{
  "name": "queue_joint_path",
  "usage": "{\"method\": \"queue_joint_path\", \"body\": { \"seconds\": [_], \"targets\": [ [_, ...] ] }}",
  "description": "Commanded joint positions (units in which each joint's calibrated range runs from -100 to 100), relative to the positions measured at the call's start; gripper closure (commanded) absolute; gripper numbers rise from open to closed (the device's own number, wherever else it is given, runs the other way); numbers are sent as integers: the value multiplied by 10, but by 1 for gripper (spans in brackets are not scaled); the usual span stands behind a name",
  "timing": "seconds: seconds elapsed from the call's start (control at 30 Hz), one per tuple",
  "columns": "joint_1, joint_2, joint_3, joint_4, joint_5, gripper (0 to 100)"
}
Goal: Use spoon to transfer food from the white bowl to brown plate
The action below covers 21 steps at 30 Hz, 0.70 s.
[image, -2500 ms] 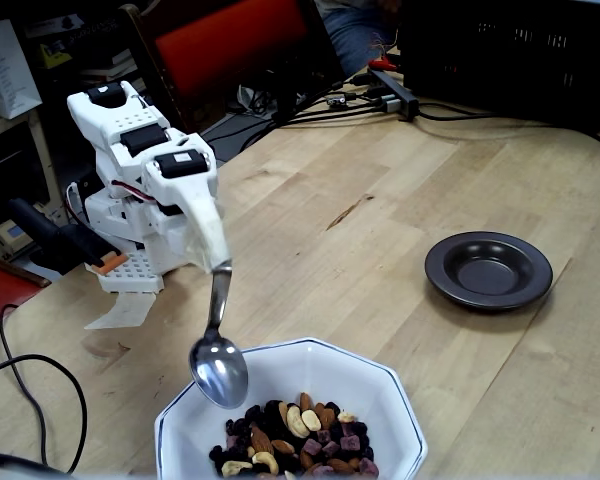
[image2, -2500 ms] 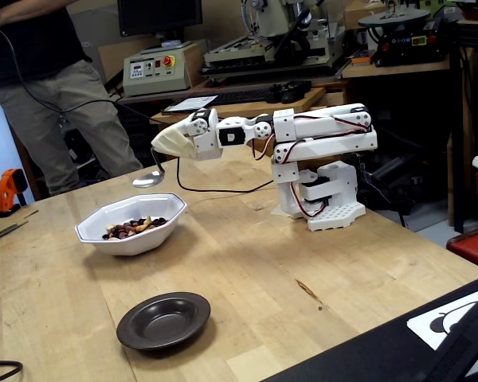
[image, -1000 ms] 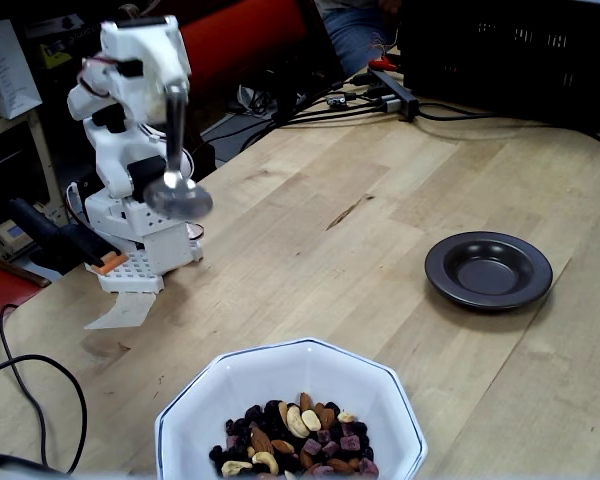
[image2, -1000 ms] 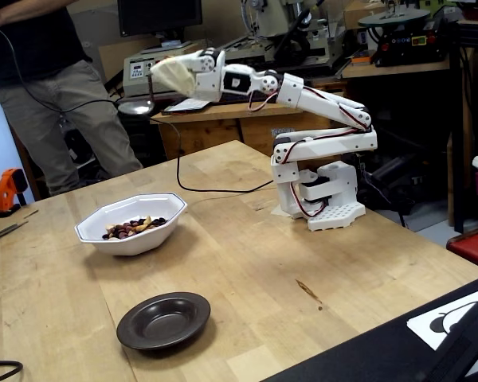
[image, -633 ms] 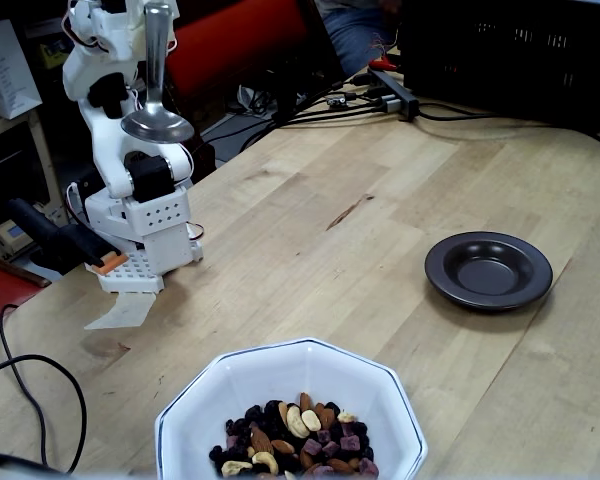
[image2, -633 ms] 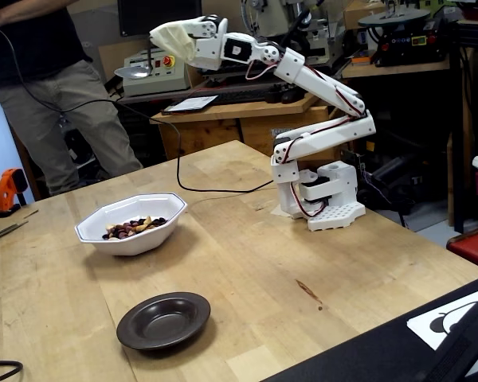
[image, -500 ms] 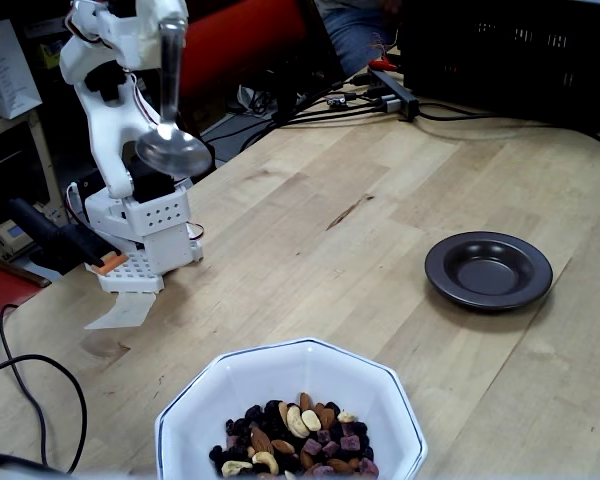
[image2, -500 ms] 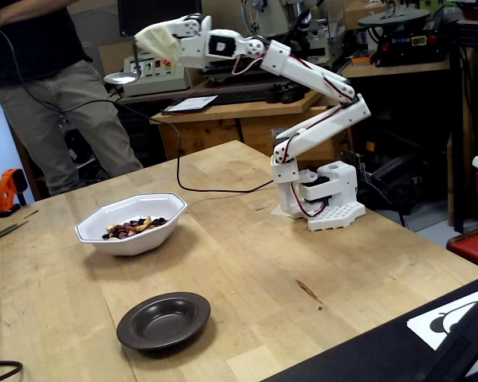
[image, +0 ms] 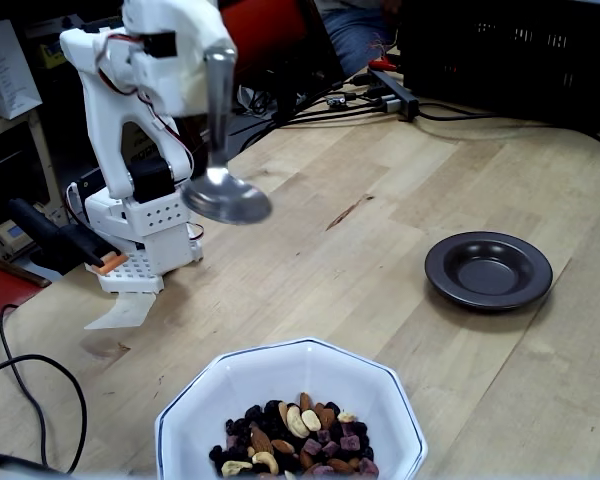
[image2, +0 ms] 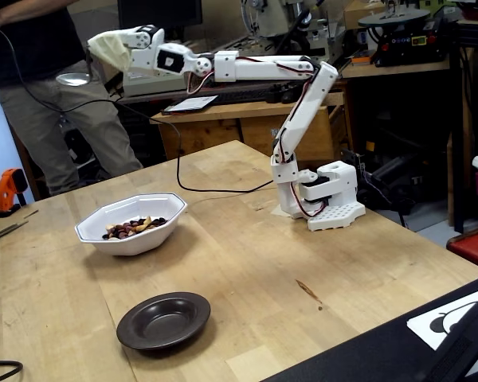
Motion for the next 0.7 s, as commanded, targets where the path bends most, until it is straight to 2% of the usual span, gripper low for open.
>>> {"method": "queue_joint_path", "body": {
  "seconds": [0.0, 0.33, 0.67],
  "targets": [
    [-22, 31, -4, -99, 1, 95],
    [-52, 51, 272, -309, 1, 95],
    [-54, 56, 397, -460, -1, 95]
  ]
}}
